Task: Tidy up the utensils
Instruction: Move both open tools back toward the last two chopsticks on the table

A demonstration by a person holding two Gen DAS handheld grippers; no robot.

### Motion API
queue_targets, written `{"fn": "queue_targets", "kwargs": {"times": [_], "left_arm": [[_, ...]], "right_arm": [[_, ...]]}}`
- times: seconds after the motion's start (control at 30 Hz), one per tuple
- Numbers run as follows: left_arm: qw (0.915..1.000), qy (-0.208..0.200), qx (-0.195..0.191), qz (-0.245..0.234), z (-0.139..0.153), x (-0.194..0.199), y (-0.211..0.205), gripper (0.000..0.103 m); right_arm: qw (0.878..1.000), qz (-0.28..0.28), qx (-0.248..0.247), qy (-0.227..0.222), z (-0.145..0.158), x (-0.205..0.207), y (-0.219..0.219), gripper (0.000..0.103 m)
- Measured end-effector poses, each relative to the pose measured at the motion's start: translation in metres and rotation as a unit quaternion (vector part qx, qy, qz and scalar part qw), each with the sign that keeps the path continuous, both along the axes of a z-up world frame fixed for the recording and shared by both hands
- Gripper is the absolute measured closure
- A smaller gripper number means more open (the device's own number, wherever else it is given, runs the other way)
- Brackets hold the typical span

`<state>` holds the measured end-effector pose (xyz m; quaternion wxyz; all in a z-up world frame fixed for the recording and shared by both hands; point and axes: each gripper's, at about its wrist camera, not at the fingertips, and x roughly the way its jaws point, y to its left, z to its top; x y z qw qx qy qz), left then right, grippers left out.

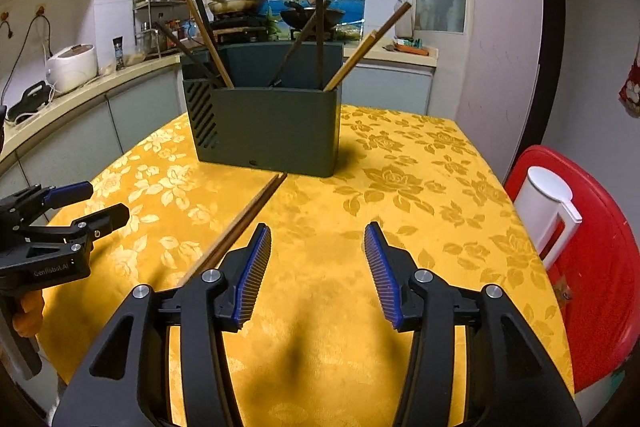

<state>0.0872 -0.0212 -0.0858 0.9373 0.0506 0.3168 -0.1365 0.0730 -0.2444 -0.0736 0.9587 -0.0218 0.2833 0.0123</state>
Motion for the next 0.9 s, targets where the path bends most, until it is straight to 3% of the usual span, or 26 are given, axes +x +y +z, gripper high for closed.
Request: {"fn": "queue_targets", "kwargs": {"times": [0.23,0.37,0.73,0.9], "left_arm": [[0.9999,0.012,0.009,0.001,-0.012,-0.003,0.001,0.027],[0.9993,0.003,0.033,-0.013,-0.017,-0.012,-0.004,0.027],[0.9926,0.011,0.032,-0.116,-0.018,-0.038,-0.022,0.027],[0.9871,0.013,0.070,-0.143,-0.029,-0.047,-0.032,0.027]], "right_arm": [[1.000,0.000,0.000,0.010,-0.009,-0.001,-0.001,0.055],[1.000,0.002,-0.003,0.019,-0.016,0.000,0.000,0.055],[1.000,-0.008,-0.006,0.023,-0.021,0.001,-0.008,0.053],[1.000,-0.012,-0.002,0.026,-0.021,0.002,-0.011,0.053]]}}
